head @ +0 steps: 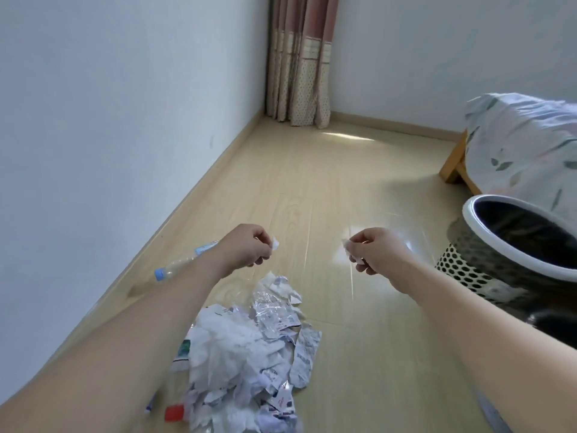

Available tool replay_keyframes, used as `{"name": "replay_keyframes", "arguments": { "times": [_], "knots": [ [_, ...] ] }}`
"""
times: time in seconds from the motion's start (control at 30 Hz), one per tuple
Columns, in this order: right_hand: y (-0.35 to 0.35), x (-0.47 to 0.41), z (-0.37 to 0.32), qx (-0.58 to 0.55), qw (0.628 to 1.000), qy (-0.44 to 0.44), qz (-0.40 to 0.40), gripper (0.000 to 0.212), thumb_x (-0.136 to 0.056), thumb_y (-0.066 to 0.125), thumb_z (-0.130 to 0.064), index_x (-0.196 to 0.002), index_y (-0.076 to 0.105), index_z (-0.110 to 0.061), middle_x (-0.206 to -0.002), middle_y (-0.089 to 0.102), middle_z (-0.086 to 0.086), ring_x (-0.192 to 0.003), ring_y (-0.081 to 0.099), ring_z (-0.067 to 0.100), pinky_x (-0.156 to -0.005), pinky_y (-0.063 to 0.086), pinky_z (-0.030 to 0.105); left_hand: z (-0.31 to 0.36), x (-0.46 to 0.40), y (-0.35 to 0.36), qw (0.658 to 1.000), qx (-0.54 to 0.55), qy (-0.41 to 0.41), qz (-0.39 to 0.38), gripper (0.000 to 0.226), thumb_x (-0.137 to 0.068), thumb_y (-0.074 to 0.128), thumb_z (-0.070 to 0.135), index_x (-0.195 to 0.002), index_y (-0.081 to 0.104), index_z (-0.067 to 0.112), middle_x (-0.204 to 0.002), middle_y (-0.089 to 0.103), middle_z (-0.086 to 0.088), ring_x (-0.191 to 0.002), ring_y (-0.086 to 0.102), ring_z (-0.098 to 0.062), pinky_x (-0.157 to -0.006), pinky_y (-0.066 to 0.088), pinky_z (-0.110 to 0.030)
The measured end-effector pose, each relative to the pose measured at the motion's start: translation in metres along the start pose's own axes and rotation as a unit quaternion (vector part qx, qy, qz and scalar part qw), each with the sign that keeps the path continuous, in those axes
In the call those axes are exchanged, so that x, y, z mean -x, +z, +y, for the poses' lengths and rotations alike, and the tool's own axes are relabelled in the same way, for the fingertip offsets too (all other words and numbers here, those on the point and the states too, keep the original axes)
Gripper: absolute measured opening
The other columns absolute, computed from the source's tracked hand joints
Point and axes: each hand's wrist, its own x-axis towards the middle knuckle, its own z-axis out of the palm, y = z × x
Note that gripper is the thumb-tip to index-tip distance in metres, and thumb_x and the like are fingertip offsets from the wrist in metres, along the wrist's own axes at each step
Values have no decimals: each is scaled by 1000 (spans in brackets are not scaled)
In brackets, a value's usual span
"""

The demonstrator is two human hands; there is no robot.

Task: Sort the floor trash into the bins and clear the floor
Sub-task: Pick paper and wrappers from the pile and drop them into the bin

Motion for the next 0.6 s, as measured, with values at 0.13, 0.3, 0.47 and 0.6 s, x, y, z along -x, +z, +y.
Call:
{"name": "replay_keyframes", "arguments": {
  "times": [0.13, 0.3, 0.47, 0.6],
  "knots": [
    [-90, 29, 44, 1, 998, 46, 52, 14, -90, 61, -22, -90, 68, -10, -74, 65, 3, -58, 58, 15, -55, 46, 24, 73, 8, 69, 998, 8, 33, -62, 8, -86, 59, -1, -87, 60, 7, -75, 66, -6, -60, 56, -16, -59, 44, -26],
    [-206, 54, 133, 34, 981, 165, 100, 16, -90, 56, -10, -98, 68, -2, -78, 68, 19, -63, 55, 23, -53, 43, 28, 162, 17, 199, 985, -11, 81, -154, 14, -84, 58, -4, -82, 58, 9, -74, 65, -7, -58, 55, -16, -56, 42, -25],
    [-276, 70, 212, 68, 953, 256, 147, 22, -89, 57, -18, -73, 63, -4, -65, 60, 11, -57, 53, 23, -54, 41, 24, 217, 28, 337, 965, -64, 114, -229, 13, -78, 59, -2, -74, 61, 10, -66, 63, -5, -58, 56, -17, -52, 42, -25],
    [-291, 81, 247, 118, 950, 265, 115, 16, -94, 49, -10, -79, 54, -6, -78, 55, 9, -68, 55, 23, -67, 49, 30, 233, 40, 421, 947, -128, 105, -277, 14, -76, 61, 0, -75, 67, 13, -71, 66, -6, -62, 60, -17, -55, 50, -25]
  ]
}}
